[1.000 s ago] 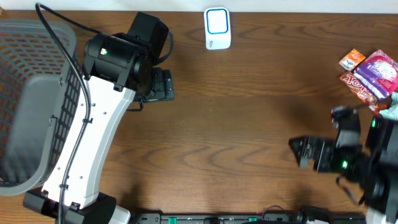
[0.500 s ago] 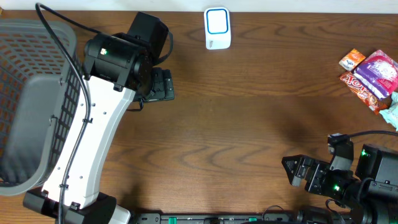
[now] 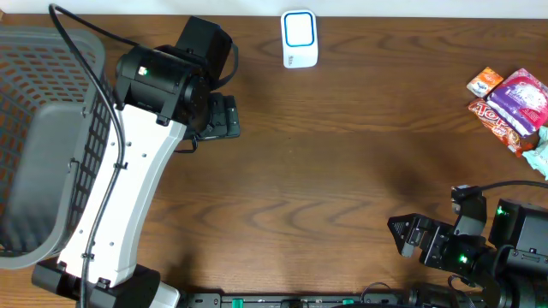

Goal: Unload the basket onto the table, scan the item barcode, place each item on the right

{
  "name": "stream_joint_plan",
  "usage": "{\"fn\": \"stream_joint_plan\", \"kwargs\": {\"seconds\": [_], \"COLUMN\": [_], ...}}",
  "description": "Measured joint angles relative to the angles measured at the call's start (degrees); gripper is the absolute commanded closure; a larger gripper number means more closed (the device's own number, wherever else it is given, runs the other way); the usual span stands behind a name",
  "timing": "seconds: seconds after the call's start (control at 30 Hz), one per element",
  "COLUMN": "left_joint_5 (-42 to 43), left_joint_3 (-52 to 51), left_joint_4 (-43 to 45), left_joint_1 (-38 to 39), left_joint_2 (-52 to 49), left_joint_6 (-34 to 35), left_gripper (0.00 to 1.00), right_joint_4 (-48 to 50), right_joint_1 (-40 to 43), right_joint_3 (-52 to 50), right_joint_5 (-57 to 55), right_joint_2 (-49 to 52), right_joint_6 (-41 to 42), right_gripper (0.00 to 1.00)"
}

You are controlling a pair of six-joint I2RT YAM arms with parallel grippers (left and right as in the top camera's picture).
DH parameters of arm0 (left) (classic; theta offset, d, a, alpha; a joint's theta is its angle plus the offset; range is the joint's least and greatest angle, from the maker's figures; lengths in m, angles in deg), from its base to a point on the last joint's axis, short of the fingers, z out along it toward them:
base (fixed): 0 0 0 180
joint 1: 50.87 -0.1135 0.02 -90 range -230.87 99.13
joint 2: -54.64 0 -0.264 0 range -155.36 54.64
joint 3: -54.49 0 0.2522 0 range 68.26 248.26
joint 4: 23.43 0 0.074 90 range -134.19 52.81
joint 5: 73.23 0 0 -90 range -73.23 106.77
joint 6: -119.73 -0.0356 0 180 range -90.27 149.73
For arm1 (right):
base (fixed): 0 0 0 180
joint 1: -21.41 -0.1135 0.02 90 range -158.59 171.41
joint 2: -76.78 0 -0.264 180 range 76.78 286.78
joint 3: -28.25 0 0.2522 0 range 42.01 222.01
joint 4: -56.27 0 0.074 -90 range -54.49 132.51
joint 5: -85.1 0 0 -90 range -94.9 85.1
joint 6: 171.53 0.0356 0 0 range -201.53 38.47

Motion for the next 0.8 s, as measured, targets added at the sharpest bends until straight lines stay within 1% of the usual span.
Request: {"fn": "stream_joint_plan", "kwargs": {"seconds": [0.23,0.4,0.53,0.7,0.8], "left_joint_5": [0.0,0.0,0.0,0.0,0.0], "left_joint_3": [0.0,0.0,0.0,0.0,0.0], "left_joint_4": [0.0,0.0,0.0,0.0,0.0], "left_joint_1": [0.0,0.0,0.0,0.0,0.0], "left_joint_2": [0.0,0.0,0.0,0.0,0.0], "left_joint_6": [0.0,0.0,0.0,0.0,0.0], "left_gripper": [0.02,0.02,0.02,0.02,0.02], "right_joint_4": [1.0,5.9,14.8,30.7,37.2], "right_joint_1": [0.0,-0.1,-1.6,-4.2,-5.6], "right_joint_3": [-0.1,-2.1,-6.5,-14.9,-19.0], "right_joint_5": [-3.5,-3.3,-2.5,1.6,3.4], "right_joint_2": [0.0,-0.2,-1.6,-8.5,-12.8], "right_joint_6": [0.0,0.1,-0.6,-4.7,-6.3], "right_gripper": [0.01,0.01,0.01,0.01,0.01]}}
